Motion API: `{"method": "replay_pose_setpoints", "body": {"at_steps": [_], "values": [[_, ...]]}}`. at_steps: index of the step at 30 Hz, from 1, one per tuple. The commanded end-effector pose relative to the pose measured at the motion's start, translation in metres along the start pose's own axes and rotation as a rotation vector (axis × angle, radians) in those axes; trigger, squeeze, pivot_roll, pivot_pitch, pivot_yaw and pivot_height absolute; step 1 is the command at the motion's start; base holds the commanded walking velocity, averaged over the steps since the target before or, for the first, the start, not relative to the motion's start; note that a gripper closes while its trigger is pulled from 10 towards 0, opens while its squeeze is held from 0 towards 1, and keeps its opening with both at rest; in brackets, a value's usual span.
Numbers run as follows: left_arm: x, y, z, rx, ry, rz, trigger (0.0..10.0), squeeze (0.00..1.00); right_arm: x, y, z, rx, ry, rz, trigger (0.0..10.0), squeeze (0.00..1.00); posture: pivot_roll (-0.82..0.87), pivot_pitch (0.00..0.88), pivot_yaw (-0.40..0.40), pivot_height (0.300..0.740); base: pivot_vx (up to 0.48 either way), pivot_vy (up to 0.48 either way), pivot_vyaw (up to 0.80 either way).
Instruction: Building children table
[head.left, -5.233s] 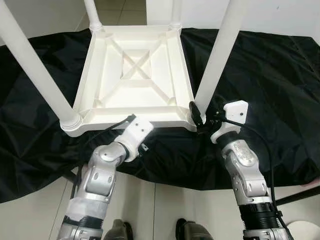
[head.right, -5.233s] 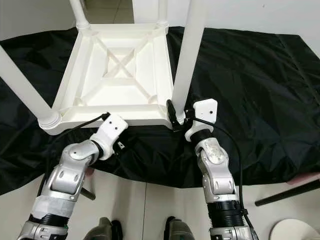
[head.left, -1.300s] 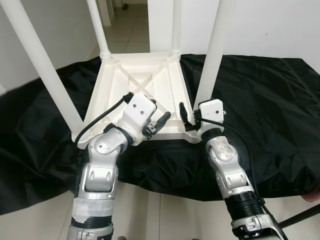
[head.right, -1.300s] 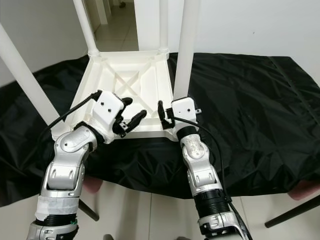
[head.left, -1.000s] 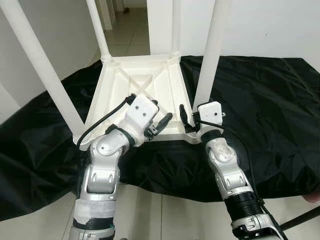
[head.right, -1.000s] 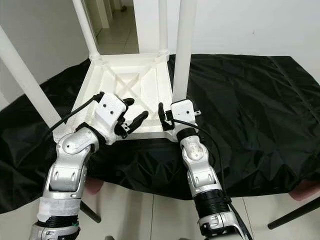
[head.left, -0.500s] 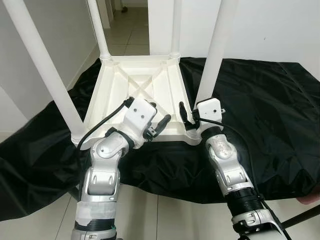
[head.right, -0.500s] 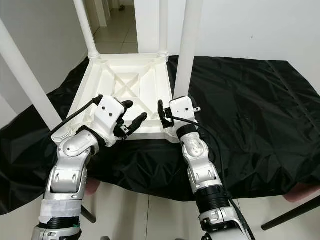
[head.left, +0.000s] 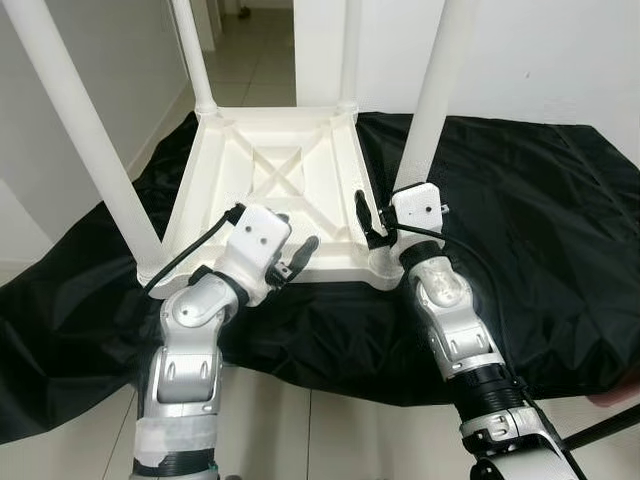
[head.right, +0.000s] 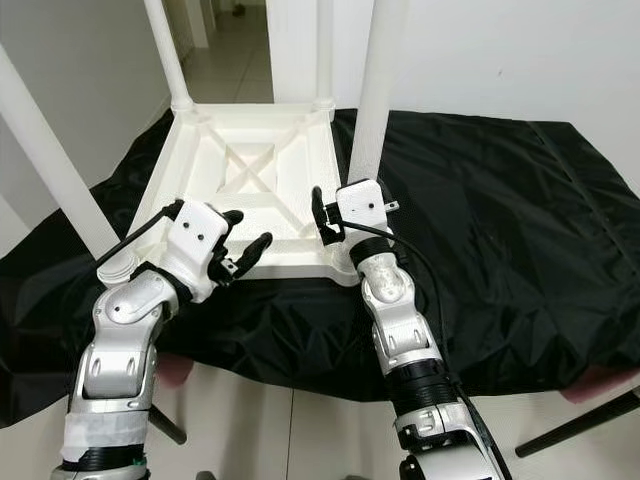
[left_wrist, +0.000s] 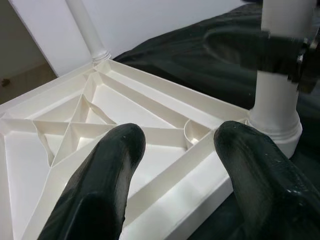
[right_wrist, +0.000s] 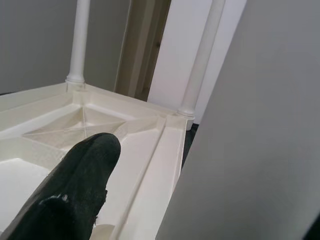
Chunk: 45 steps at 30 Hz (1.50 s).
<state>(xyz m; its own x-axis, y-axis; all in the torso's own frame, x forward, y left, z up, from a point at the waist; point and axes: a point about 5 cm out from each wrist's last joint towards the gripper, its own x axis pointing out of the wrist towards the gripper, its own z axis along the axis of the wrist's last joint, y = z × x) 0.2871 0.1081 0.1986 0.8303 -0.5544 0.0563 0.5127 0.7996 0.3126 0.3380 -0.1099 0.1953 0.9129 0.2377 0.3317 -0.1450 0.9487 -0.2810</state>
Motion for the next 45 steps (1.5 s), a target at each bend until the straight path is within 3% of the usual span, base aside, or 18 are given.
{"method": "replay_pose_setpoints", "body": {"at_steps": [1,16,19,23,30,35,45], "values": [[-0.001,0.006,0.0,-0.02,0.004,0.176,10.0,0.0,0.001,-0.003,0.0,-0.003,0.008,0.011,10.0,0.0,-0.12,0.126,0.028,0.74,0.0,0.0,0.0],[-0.004,0.012,0.01,0.012,-0.038,0.18,10.0,0.0,0.005,-0.004,0.0,0.017,0.007,0.029,10.0,0.0,-0.09,0.149,0.016,0.74,0.0,0.0,0.0],[-0.004,0.007,0.01,-0.007,-0.04,0.136,10.0,0.0,0.006,-0.003,0.0,0.024,0.011,0.035,10.0,0.0,-0.07,0.149,0.026,0.74,0.0,0.0,0.0],[-0.011,-0.011,0.019,-0.036,-0.114,-0.041,10.0,0.0,0.006,0.002,0.001,0.042,0.009,0.055,10.0,0.0,-0.05,0.144,0.016,0.74,0.0,0.0,0.0],[-0.016,-0.022,0.022,-0.057,-0.133,-0.13,10.0,0.0,0.005,0.004,-0.001,0.036,0.015,0.069,10.0,0.0,-0.04,0.151,-0.003,0.74,0.0,0.0,0.0],[-0.029,-0.042,0.028,-0.07,-0.139,-0.316,10.0,0.0,0.009,0.0,0.004,0.045,0.004,0.057,10.0,0.0,-0.02,0.155,-0.021,0.74,0.0,0.0,0.0],[-0.037,-0.05,0.032,-0.107,-0.138,-0.413,10.0,0.0,0.007,0.0,0.022,0.106,-0.047,-0.015,10.0,0.0,-0.02,0.15,-0.034,0.74,0.0,0.0,0.0]]}}
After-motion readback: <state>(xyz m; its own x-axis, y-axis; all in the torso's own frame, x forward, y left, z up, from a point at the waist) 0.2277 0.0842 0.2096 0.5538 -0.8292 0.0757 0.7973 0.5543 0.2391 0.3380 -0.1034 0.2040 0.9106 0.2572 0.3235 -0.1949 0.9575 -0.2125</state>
